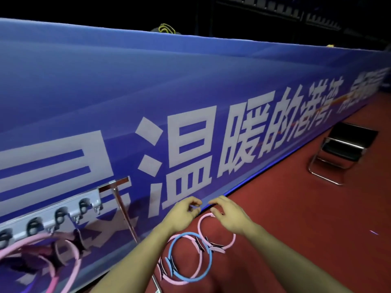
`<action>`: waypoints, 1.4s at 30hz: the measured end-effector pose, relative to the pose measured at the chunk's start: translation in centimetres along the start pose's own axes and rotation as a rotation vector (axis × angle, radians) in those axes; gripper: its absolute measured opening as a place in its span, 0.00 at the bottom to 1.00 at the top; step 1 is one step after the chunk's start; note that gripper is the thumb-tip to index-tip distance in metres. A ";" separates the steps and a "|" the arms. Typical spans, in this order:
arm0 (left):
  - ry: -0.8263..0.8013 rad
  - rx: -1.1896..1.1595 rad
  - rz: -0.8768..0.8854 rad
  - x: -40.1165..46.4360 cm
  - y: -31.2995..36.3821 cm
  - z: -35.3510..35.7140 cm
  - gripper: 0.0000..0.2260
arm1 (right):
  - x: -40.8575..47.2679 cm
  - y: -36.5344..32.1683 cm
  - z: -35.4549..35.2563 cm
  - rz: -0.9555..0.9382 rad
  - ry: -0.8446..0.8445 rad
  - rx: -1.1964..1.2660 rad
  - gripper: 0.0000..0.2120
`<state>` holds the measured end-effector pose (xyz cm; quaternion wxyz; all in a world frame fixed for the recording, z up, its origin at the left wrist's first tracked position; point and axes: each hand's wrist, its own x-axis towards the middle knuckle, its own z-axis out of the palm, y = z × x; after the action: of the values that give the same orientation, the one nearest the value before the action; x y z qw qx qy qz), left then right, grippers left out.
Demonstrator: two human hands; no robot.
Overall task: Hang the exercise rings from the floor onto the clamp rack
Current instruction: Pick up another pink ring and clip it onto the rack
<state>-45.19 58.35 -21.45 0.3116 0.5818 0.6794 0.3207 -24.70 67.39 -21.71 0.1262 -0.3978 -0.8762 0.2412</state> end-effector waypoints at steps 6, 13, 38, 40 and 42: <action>-0.051 0.018 0.023 3.4 3.8 4.1 0.09 | 0.3 5.3 -1.8 0.022 -0.002 0.013 0.15; -0.060 -0.007 0.011 10.1 3.3 5.4 0.09 | 4.4 9.2 -3.1 0.036 -0.043 0.019 0.15; 0.144 -0.086 -0.188 37.9 0.3 7.3 0.07 | 30.2 27.1 -9.7 -0.060 -0.222 0.059 0.17; 0.186 -0.096 -0.239 39.2 0.4 7.3 0.07 | 32.8 28.1 -9.8 -0.102 -0.263 0.071 0.18; 0.232 -0.099 -0.294 40.2 0.0 7.5 0.06 | 35.2 28.9 -9.3 -0.152 -0.304 0.092 0.18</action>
<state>-44.38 98.75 -28.01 0.3028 0.4195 0.7717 0.3698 -25.36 113.46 -27.85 0.0282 -0.2833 -0.9007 0.3283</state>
